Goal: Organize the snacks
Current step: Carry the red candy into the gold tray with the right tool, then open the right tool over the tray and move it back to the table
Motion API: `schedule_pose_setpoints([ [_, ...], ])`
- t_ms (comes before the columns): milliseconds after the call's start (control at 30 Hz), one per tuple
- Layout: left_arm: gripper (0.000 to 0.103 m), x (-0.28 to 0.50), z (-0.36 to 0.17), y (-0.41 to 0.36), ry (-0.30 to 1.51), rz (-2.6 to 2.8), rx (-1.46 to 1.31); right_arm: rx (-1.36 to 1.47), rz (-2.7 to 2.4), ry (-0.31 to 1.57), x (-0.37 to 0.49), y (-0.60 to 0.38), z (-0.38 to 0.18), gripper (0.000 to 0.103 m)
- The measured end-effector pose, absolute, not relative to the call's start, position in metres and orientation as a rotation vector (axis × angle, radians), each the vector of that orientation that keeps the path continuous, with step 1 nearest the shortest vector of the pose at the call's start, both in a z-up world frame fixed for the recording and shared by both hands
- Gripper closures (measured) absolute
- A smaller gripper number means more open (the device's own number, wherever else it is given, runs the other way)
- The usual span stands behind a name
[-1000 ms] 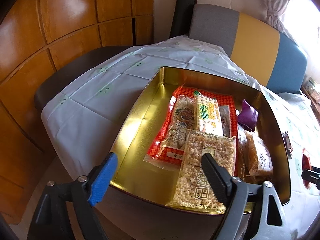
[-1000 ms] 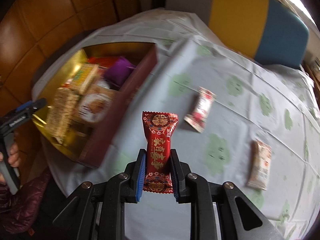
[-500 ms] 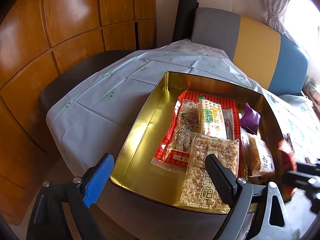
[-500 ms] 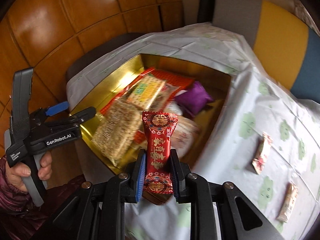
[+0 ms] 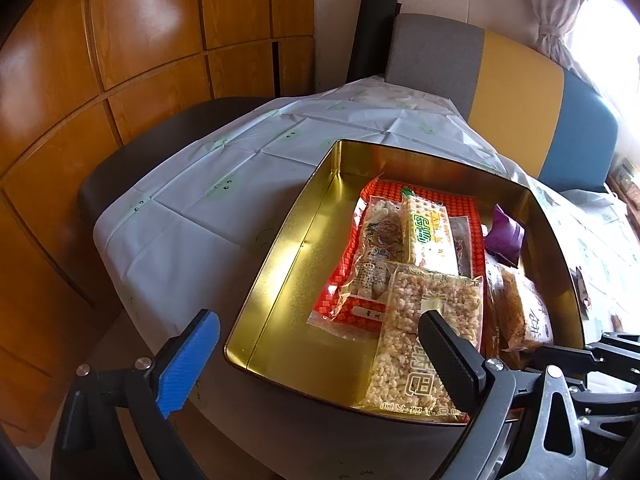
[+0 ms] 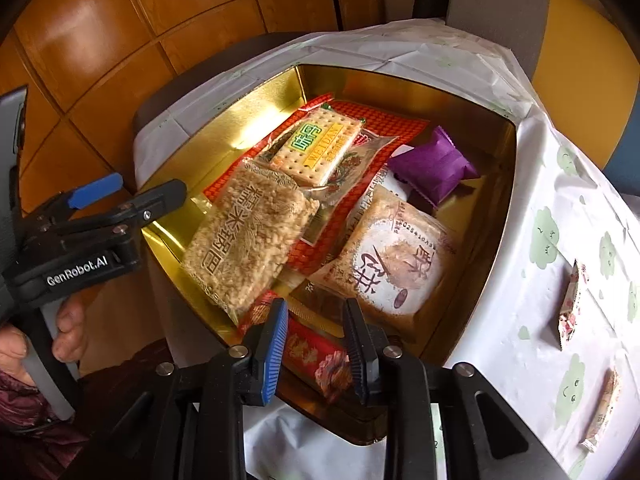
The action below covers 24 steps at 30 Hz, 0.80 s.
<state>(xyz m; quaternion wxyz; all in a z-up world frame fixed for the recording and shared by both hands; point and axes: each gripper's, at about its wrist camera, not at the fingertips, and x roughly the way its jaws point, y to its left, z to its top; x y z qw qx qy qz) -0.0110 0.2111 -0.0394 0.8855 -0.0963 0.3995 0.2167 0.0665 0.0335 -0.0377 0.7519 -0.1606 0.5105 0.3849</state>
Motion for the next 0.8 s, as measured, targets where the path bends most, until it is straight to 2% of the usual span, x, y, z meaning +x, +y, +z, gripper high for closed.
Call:
schedule_pose_setpoints([
  [467, 0.001, -0.012, -0.037, 0.205, 0.829, 0.421, -0.205, -0.400, 0.802, 1.108, 0.061, 0.037, -0.048, 0.075],
  [800, 0.001, -0.011, -0.036, 0.198, 0.828, 0.418, -0.151, -0.322, 0.770, 1.029, 0.060, 0.021, -0.028, 0.074],
])
